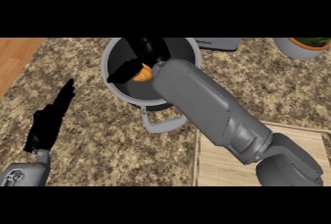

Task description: Pick the croissant from the tray and place it in the pot

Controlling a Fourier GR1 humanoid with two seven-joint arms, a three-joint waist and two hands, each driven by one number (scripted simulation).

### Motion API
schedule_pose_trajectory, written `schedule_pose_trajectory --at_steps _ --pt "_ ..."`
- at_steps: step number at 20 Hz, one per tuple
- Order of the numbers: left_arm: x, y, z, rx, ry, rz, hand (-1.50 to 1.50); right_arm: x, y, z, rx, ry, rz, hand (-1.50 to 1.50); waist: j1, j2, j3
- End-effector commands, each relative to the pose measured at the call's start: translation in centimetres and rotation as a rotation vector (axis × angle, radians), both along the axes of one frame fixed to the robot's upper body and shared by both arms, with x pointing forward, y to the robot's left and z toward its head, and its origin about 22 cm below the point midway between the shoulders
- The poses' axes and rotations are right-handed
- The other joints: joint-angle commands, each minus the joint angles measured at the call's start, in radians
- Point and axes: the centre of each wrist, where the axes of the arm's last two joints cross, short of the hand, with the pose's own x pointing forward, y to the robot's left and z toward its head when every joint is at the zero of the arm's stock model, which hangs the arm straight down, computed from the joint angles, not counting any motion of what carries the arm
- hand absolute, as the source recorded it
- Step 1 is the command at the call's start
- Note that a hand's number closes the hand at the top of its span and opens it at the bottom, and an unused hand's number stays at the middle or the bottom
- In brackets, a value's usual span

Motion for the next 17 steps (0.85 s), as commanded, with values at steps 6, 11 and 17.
schedule_pose_trajectory --at_steps 6,11,17 --pt "-0.7 1.9 -0.1 -0.004 0.017 0.061 0.00 1.2 -1.5 0.1 0.279 0.179 0.094 -1.50 -0.052 -0.019 0.000" --pt "-1.7 2.7 -1.1 0.001 0.027 0.081 0.00 2.4 -2.6 -0.3 0.288 0.260 0.190 -1.50 -0.087 -0.024 0.000" --pt "-3.2 3.0 -1.6 -0.014 0.026 0.096 0.00 4.2 -7.0 -2.3 0.359 0.282 0.177 -1.50 -0.105 -0.029 0.001"
